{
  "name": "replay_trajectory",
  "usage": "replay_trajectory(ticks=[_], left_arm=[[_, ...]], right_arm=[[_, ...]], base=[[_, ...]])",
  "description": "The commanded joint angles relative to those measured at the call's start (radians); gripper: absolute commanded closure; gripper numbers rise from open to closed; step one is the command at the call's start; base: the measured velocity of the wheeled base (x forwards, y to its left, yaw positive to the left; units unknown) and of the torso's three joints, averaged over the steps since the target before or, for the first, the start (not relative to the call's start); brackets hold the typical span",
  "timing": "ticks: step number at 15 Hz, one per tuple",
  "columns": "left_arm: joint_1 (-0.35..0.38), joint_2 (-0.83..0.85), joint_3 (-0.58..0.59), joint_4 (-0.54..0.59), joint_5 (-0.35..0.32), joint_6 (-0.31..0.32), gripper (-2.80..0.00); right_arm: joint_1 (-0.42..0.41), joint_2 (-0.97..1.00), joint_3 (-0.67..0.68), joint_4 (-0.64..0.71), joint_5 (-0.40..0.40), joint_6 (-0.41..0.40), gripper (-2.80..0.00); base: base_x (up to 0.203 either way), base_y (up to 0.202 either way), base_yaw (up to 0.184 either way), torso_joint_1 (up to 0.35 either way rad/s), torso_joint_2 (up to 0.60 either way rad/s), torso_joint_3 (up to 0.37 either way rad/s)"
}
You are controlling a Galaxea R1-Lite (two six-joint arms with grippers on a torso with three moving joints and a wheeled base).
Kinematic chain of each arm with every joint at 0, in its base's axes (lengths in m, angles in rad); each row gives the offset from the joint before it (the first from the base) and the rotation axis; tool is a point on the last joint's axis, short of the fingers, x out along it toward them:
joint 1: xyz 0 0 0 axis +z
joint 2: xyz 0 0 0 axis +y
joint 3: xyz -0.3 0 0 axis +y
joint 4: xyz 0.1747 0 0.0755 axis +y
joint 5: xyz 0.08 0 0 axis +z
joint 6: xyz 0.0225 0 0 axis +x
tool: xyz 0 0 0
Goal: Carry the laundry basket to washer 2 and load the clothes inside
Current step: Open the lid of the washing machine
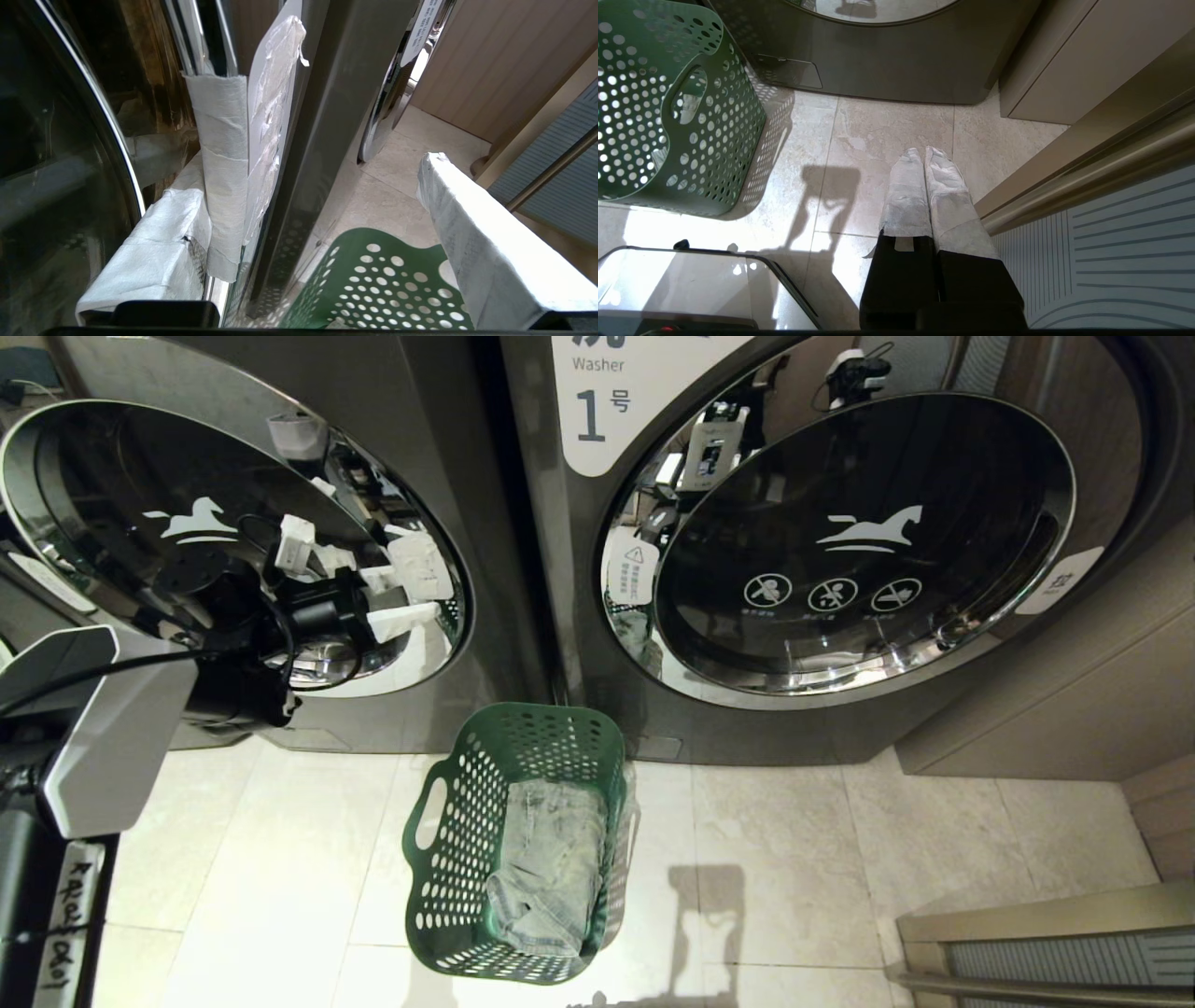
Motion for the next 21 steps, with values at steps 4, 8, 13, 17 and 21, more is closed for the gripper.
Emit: replay_trajectory(ticks=[4,8,13,17,21], left_arm=[[-0.076,-0.071,0.114,-0.043,-0.012,-0.002,-2.8],[-0.068,-0.108,0.216,-0.104,-0.012,-0.002,-2.8],[-0.038,-0.116,0.272,-0.122,-0.001,0.0,-2.8],[0.028,-0.127,0.346,-0.128,0.023,0.007,-2.8],[0.12,-0.152,0.418,-0.134,0.032,0.011,-2.8]], right_arm=[[0.0,0.001,0.0,0.0,0.001,-0.001,0.0],[0.0,0.001,0.0,0.0,0.001,-0.001,0.0],[0.0,0.001,0.0,0.0,0.001,-0.001,0.0],[0.0,0.001,0.0,0.0,0.001,-0.001,0.0],[0.0,0.001,0.0,0.0,0.001,-0.001,0.0]], base=[[0.0,0.0,0.0,0.0,0.0,0.0],[0.0,0.0,0.0,0.0,0.0,0.0],[0.0,0.0,0.0,0.0,0.0,0.0],[0.0,0.0,0.0,0.0,0.0,0.0],[0.0,0.0,0.0,0.0,0.0,0.0]])
